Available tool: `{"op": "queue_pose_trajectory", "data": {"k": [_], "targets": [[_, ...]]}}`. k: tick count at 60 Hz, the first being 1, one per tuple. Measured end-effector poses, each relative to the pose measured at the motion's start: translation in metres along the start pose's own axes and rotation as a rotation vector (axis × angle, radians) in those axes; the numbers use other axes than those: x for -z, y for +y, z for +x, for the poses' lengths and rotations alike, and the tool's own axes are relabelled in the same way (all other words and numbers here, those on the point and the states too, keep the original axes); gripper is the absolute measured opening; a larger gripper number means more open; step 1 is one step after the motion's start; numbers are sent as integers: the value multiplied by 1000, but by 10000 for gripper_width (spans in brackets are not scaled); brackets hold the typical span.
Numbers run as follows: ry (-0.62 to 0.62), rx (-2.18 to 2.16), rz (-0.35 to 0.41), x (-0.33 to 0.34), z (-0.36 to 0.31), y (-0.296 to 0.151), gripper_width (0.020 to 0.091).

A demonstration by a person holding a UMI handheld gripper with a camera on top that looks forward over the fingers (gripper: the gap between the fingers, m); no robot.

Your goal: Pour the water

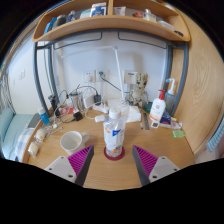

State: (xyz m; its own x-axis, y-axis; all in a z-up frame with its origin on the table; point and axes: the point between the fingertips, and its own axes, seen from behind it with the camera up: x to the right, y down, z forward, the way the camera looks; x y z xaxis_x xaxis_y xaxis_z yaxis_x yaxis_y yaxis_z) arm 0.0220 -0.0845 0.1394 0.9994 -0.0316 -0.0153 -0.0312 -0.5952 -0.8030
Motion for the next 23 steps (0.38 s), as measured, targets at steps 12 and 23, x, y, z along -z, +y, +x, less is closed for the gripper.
{"op": "queue_pose_trajectory", "data": {"k": [12, 23], "targets": [[-16, 40, -42, 27, 9, 2, 783], [-9, 35, -84, 40, 14, 13, 782]]}}
